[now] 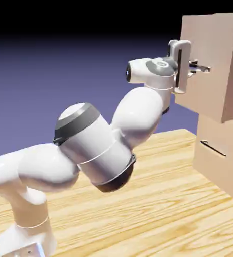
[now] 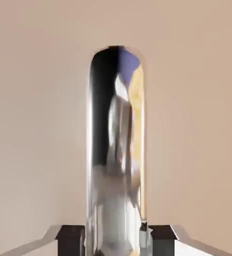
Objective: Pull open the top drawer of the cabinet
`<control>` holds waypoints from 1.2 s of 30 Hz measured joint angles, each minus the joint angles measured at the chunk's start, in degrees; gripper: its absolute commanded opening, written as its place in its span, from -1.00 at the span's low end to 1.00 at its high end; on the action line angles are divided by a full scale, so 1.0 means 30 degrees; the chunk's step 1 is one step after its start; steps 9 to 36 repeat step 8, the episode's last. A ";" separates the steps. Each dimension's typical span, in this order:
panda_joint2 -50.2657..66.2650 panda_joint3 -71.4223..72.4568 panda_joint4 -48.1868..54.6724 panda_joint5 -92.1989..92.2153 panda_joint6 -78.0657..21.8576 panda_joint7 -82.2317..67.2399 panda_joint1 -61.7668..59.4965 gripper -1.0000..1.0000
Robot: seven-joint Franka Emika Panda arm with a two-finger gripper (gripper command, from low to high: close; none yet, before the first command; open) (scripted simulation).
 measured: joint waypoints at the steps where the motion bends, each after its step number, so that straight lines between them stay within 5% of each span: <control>1: 0.0078 0.0382 -0.0692 0.0156 -0.0216 0.0077 -0.0535 -1.00; 5: 0.0572 0.2048 -0.3460 0.0947 -0.1068 0.0267 -0.2686 -1.00; 6: 0.0608 0.2146 -0.3613 0.0999 -0.1115 0.0272 -0.2806 1.00; 36: 0.0608 0.2145 -0.3614 0.1072 -0.1118 0.0233 -0.2806 1.00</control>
